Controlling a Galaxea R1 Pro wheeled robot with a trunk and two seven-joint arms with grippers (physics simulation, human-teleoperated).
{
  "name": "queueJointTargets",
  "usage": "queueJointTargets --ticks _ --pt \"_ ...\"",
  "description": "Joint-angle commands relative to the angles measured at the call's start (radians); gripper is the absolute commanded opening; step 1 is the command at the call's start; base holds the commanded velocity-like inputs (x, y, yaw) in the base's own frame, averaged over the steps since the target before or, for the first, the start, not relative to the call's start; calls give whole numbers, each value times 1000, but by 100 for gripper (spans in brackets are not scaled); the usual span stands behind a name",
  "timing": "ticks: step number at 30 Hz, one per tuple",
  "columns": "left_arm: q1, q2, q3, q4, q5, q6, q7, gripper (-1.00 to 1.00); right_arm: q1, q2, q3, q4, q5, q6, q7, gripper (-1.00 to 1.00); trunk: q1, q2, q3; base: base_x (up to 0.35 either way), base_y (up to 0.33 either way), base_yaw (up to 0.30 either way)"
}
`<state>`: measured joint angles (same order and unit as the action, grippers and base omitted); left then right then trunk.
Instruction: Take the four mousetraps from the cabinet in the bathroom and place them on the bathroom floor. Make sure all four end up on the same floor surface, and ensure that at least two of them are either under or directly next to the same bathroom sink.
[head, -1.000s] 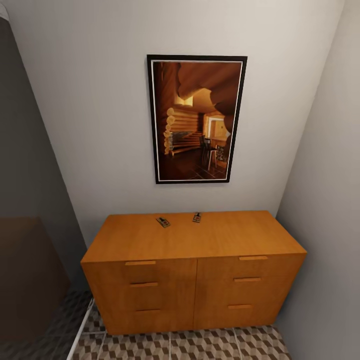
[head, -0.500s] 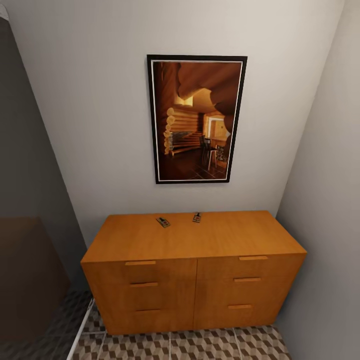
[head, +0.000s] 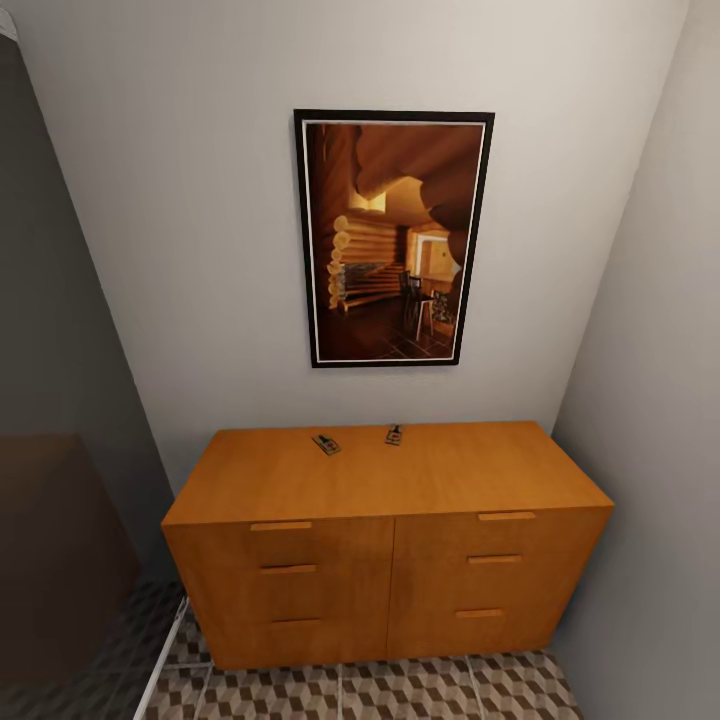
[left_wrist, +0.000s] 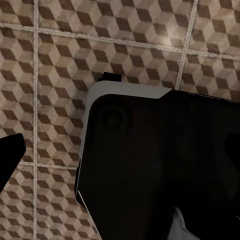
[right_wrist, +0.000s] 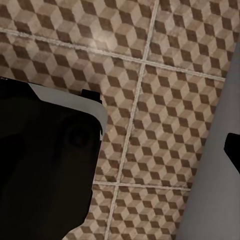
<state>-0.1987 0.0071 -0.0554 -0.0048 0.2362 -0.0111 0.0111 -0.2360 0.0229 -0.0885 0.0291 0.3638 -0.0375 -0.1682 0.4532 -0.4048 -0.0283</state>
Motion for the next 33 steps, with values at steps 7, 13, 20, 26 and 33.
queueJointTargets --ticks 7,13,20,26,33 --pt "-1 0 -6 0 8 -1 1 100 -2 0 -8 3 9 -4 -5 100 1 -2 -2 0 0 0" --pt "-1 0 -6 0 8 -1 1 100 -2 0 -8 3 10 -4 -5 100 1 -2 -2 0 0 0" --pt "-1 -1 -6 0 8 -1 1 100 -2 0 -8 3 10 -4 -5 100 1 -2 -2 0 0 0" --pt "-1 -1 -6 0 8 -1 1 100 -1 1 -8 3 11 -4 -5 100 1 -2 -2 0 0 0" --pt "-1 -1 -6 0 7 -1 1 100 -2 0 -8 3 11 -4 -5 100 -3 5 1 0 0 0"
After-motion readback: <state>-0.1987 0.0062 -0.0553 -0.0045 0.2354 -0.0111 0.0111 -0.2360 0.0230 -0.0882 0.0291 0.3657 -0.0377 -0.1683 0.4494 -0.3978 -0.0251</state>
